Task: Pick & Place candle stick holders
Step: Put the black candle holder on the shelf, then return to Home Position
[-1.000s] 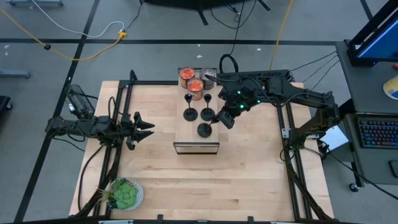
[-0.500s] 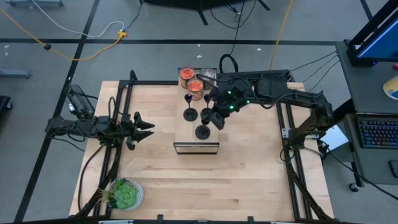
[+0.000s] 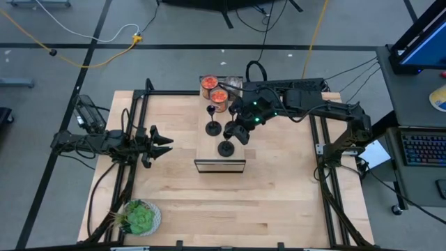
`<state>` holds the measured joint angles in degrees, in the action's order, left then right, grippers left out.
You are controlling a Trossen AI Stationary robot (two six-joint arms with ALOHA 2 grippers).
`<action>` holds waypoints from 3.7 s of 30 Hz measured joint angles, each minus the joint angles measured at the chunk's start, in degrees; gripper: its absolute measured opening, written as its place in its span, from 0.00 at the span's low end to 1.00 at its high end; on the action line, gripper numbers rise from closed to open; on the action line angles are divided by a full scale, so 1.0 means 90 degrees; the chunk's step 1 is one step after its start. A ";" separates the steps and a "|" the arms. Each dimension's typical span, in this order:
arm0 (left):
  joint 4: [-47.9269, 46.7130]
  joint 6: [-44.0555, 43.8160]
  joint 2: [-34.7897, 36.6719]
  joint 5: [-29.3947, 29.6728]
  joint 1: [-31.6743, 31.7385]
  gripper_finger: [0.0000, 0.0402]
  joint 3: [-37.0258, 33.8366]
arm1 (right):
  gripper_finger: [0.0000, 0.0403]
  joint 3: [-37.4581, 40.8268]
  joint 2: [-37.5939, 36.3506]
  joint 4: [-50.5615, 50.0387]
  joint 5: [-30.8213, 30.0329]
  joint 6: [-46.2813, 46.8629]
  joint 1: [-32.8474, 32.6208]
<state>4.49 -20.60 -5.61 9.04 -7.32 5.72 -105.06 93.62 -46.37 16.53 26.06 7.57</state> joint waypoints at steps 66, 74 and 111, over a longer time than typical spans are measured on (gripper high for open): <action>0.0002 0.0124 0.0000 -0.0001 0.0000 0.44 -0.0001 | 0.00 0.2024 -0.2948 0.0424 -0.3354 -0.1930 -0.1410; 0.0005 0.0172 0.0000 -0.0178 0.0001 0.44 0.0000 | 0.00 0.4048 -0.4708 0.1754 -0.3359 -0.1807 -0.1525; -0.0153 0.0421 0.0002 -0.0173 0.0001 0.44 -0.0001 | 0.00 0.8809 -0.8655 0.2553 -0.3336 0.0281 -0.1518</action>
<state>3.11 -16.81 -5.58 7.49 -7.31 5.70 -25.77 15.73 -23.39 -13.49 28.59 -6.09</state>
